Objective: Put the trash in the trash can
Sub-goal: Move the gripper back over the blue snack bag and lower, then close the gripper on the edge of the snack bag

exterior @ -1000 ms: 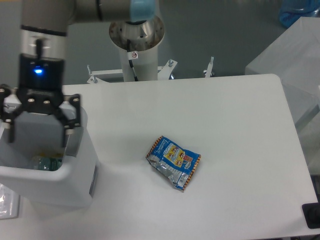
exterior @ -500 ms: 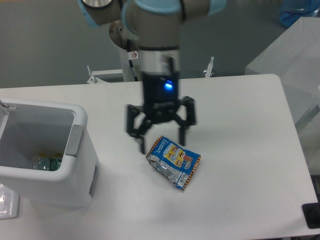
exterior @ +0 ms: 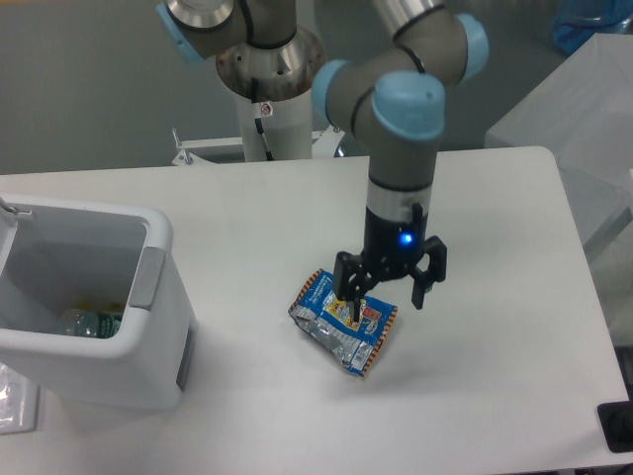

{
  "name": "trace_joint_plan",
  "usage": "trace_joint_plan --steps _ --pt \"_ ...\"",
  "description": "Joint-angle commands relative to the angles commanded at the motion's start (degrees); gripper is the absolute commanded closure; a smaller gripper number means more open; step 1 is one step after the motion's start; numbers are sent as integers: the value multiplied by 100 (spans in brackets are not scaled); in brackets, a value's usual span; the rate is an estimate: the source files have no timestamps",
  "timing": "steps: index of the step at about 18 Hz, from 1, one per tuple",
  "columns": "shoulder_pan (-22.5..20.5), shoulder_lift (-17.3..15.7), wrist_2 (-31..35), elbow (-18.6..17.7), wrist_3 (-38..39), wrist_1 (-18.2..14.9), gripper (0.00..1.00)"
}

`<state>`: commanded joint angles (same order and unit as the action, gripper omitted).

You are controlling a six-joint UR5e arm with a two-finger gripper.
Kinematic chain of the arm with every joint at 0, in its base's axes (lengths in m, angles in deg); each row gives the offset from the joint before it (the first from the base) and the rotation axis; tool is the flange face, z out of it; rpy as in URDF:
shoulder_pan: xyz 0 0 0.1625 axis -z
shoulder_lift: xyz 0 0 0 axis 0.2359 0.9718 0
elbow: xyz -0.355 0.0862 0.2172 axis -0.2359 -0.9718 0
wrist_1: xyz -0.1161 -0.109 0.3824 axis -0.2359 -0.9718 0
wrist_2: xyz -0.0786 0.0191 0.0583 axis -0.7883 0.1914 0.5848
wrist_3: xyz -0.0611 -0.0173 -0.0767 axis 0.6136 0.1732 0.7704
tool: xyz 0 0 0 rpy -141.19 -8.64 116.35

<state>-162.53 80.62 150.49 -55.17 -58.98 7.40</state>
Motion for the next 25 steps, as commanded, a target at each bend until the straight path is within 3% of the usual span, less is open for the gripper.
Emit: trace_joint_plan --steps 4,10,20,21,25 --pt "35 150 203 -264 -545 9 1" --pt "35 519 256 -255 -1327 26 1" --pt "70 765 265 -273 -1662 35 2" --pt "70 765 274 -273 -1662 35 3" --pt "219 739 511 -273 -1601 35 31"
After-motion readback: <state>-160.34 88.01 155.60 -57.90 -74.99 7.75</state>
